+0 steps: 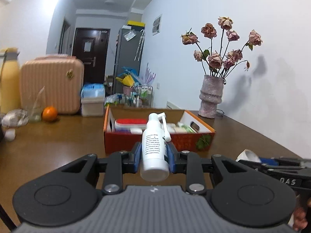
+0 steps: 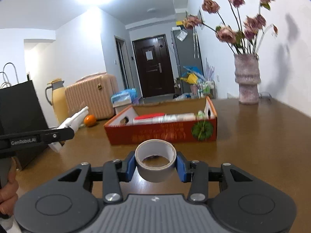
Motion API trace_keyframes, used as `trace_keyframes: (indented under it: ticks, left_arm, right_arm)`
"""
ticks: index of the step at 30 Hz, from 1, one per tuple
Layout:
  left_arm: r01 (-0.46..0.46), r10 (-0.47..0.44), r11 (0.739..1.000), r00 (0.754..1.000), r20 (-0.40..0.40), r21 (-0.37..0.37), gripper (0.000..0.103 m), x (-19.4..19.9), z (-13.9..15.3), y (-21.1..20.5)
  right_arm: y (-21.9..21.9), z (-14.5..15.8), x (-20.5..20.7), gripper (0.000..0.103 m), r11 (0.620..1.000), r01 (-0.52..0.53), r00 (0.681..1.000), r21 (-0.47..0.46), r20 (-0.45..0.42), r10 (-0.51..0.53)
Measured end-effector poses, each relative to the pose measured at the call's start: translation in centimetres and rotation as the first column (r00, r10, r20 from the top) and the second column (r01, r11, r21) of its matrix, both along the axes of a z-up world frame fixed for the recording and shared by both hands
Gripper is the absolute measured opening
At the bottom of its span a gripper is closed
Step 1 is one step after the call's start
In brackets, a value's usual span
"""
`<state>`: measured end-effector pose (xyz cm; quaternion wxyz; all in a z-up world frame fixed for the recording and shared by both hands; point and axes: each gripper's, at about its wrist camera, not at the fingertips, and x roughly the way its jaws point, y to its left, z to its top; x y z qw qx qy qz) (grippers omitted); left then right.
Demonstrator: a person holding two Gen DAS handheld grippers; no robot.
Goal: Organize rigid objects
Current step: 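Carry the spray bottle and tape roll into the box and open both tools, then withdraw both tools from the box back over the table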
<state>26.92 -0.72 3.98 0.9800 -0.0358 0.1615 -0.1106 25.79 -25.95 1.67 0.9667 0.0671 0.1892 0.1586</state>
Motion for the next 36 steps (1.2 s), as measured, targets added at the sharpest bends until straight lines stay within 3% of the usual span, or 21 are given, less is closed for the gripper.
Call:
trace_keyframes:
  ticks: [5,8,11,13,15,16,18,19,20,21,27,29,32,36]
  left_arm:
    - [-0.014,0.013,0.998,1.0,0.016,0.061,0.028,7.5,0.9,-0.1]
    - [-0.002,0.003,0.998,1.0,-0.022,0.064,0.028,13.1,0.5,-0.1]
    - [0.049,-0.045,0.997,0.997,-0.065,0.065,0.028,18.2,-1.2,-0.2]
    - [0.099,-0.094,0.991,0.993,-0.064,0.09,0.029,20.4,-2.8,-0.4]
    - [0.149,-0.133,0.978,0.984,-0.121,0.144,0.029,22.5,-4.8,-0.6]
    - [0.152,-0.128,0.973,0.981,-0.144,0.172,0.029,23.6,-5.8,-0.7]
    - [0.143,-0.119,0.977,0.982,-0.149,0.161,0.03,24.8,-6.9,-0.5]
    - [0.155,-0.13,0.976,0.978,-0.161,0.155,0.032,25.3,-7.1,-0.4]
    - [0.158,-0.133,0.976,0.977,-0.168,0.149,0.043,25.6,-7.2,-0.3]
    - [0.153,-0.13,0.978,0.979,-0.159,0.139,0.051,25.7,-7.3,-0.1]
    - [0.166,-0.152,0.978,0.982,-0.114,0.126,0.053,24.8,-7.7,0.1]
    - [0.158,-0.144,0.978,0.984,-0.106,0.133,0.056,24.7,-7.4,-0.1]
    - [0.107,-0.093,0.986,0.989,-0.117,0.125,0.071,24.8,-7.4,0.1]
    - [0.11,-0.096,0.986,0.989,-0.114,0.123,0.071,24.9,-7.4,0.3]
  right_arm:
    - [0.3,1.7,6.8,0.042,1.0,-0.02,0.999,-0.015,0.047,0.021]
    - [0.6,1.8,12.8,0.042,1.0,-0.015,0.999,-0.007,0.046,0.016]
    - [0.8,0.6,19.4,0.042,0.999,0.034,0.999,0.002,-0.006,-0.034]
    - [1.1,-0.6,22.5,0.042,0.997,0.071,0.996,-0.015,-0.05,-0.071]
    - [1.5,-1.8,24.3,0.042,0.997,0.07,0.995,-0.04,-0.062,-0.072]
    - [1.6,-2.4,24.8,0.043,0.996,0.071,0.994,-0.056,-0.074,-0.075]
    - [2.1,-2.9,25.3,0.047,0.991,0.073,0.993,-0.113,-0.081,-0.082]
    - [2.4,-3.0,25.1,0.055,0.988,0.062,0.996,-0.14,-0.059,-0.071]
    - [2.5,-3.1,24.9,0.073,0.986,0.065,0.997,-0.156,-0.039,-0.072]
    - [2.3,-3.3,24.8,0.082,0.985,0.08,0.996,-0.156,-0.031,-0.085]
    - [0.5,-4.0,24.6,0.079,0.996,0.087,0.995,-0.031,-0.055,-0.088]
    - [0.5,-4.0,24.7,0.079,0.995,0.09,0.995,-0.034,-0.05,-0.091]
    - [1.2,-4.4,24.5,0.08,0.992,0.092,0.995,-0.086,-0.032,-0.095]
    - [1.7,-4.4,24.2,0.085,0.99,0.088,0.996,-0.111,-0.022,-0.091]
